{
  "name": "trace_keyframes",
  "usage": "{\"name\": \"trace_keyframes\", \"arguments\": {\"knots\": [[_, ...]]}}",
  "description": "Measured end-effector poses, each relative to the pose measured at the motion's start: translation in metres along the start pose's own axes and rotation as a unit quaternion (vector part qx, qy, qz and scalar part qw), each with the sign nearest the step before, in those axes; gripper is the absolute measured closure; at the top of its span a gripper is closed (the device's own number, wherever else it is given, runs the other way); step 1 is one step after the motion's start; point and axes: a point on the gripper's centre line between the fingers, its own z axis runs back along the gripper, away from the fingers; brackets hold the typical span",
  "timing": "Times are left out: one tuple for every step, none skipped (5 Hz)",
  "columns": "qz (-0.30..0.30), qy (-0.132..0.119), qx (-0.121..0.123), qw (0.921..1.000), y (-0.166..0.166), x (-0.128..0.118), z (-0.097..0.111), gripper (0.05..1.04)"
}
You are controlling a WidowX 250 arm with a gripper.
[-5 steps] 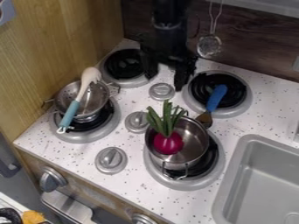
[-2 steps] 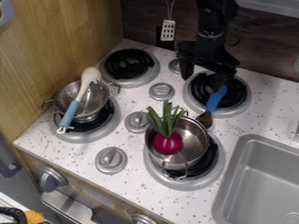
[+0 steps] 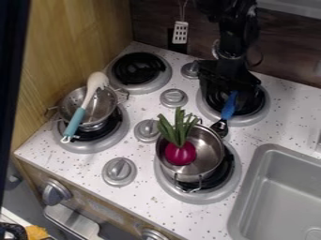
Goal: Take the blue spoon and put it in the silver right pot.
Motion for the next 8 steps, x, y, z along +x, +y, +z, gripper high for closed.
{"name": "trace_keyframes", "arguments": {"knots": [[0.007, -0.005, -0.003, 1.0, 0.001, 0.005, -0.006, 0.083], [0.015, -0.007, -0.008, 0.9998, -0.001, 0.009, -0.013, 0.083], [0.013, -0.023, -0.018, 0.9995, -0.005, 0.013, -0.02, 0.083], [0.014, -0.03, -0.012, 0.9994, -0.004, 0.021, -0.027, 0.083], [0.014, -0.038, -0.013, 0.9991, -0.005, 0.026, -0.028, 0.109], [0.01, -0.047, -0.016, 0.9987, -0.007, 0.032, -0.031, 0.251], [0.02, -0.053, -0.017, 0.9982, -0.006, 0.033, -0.032, 0.52], [0.021, -0.053, -0.009, 0.9983, -0.008, 0.032, -0.032, 0.681]]}}
